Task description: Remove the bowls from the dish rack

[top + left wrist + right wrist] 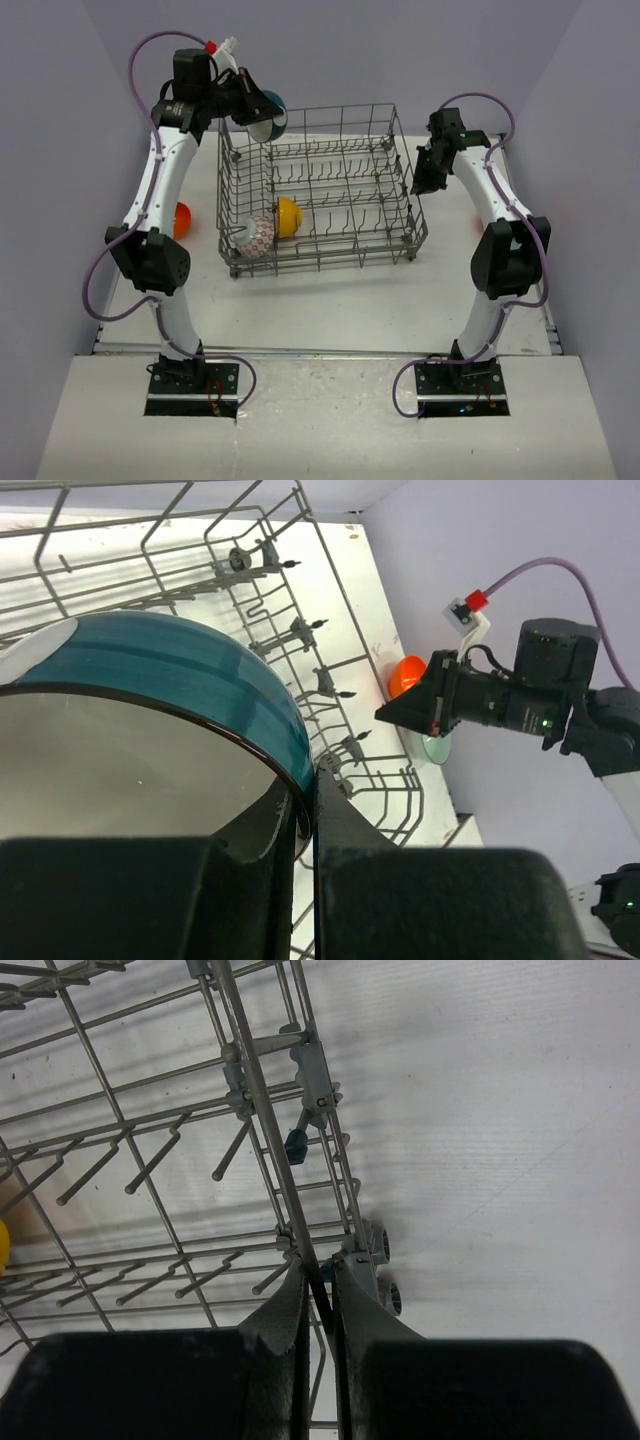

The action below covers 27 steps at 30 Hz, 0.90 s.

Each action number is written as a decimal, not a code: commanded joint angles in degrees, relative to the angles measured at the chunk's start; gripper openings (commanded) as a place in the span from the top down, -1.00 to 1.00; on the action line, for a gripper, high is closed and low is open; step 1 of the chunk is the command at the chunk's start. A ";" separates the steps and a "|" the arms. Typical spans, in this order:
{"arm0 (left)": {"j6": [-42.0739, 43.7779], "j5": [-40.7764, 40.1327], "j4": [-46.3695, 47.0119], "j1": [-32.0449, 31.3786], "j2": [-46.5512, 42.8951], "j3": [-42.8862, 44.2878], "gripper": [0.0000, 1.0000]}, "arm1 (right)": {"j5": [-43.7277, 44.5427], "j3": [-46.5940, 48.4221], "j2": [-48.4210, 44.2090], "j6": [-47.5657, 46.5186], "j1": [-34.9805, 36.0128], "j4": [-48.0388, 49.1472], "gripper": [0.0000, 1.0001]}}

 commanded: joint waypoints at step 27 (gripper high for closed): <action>8.37 -53.88 -24.64 17.08 -8.56 -7.91 1.00 | 1.53 1.15 3.95 5.06 -0.79 -1.44 1.00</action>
